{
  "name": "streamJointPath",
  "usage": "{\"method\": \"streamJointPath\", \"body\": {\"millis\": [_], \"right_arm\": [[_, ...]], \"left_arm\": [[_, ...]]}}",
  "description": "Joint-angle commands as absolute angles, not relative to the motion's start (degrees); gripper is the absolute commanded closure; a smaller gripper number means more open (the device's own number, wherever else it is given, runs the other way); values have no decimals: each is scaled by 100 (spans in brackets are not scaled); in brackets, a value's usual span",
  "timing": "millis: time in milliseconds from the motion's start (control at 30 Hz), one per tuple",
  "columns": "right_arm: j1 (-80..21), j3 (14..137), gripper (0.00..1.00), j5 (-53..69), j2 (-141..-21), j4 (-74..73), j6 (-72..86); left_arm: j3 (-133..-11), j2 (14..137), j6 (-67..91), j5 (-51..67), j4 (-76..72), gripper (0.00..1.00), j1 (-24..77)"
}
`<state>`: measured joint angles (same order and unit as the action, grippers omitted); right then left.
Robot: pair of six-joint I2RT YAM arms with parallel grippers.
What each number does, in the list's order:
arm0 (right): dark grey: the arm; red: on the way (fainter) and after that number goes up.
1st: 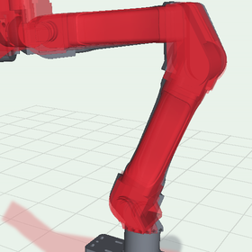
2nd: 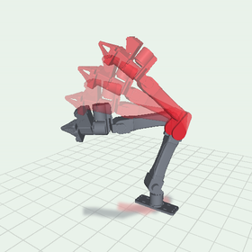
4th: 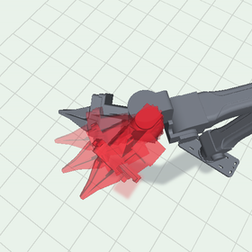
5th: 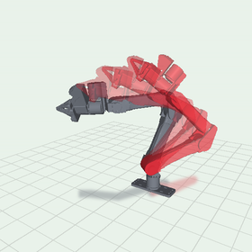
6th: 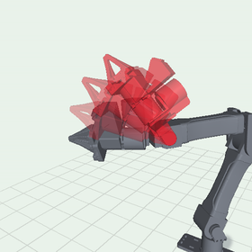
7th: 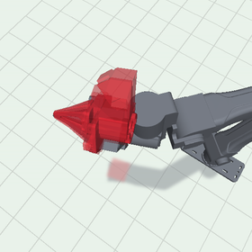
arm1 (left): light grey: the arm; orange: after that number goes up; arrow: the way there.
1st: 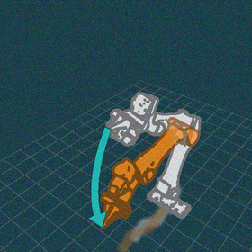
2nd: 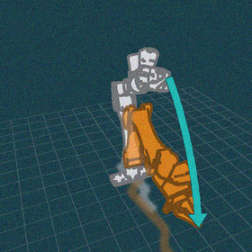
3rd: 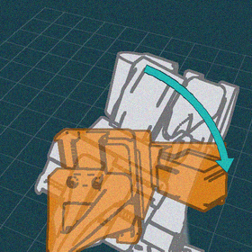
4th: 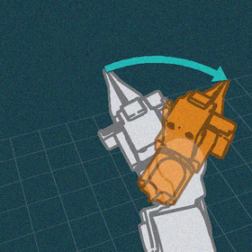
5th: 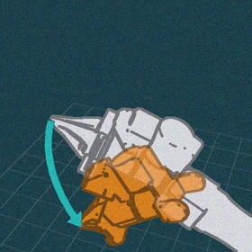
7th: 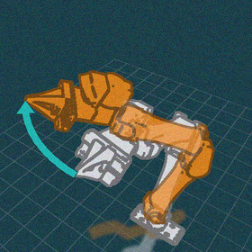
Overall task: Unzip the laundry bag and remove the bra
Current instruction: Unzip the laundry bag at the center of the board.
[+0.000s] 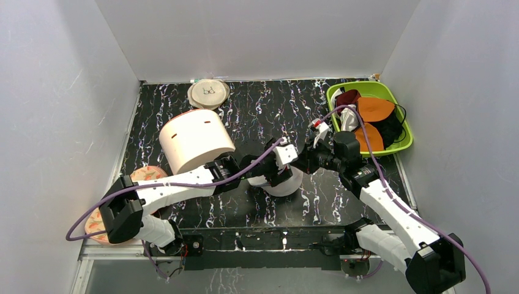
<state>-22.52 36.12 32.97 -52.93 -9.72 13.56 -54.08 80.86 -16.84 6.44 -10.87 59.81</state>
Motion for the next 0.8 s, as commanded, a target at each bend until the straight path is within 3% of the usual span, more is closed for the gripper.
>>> {"method": "streamJointPath", "body": {"millis": [0, 367, 533, 667, 767], "right_arm": [[-2302, 3862, 100, 3253, -5193, -667, 1279], [-2302, 3873, 100, 2810, -5038, -765, 1383], [-2303, 3862, 100, 2710, -4950, -765, 1471], [-2312, 3834, 100, 2658, -4950, -770, 1484], [-2311, 3804, 100, 2646, -5059, -798, 1502]], "left_arm": [[-5521, 7732, -1120, 347, -1544, 28, 6027], [-5645, 8037, 74, -620, -1477, 26, 6136], [-5794, 8413, 238, -918, -1181, 32, 6383], [-5895, 8604, 137, -1051, -997, 43, 6484], [-5921, 8650, -62, -1436, -925, 57, 6486]]}}
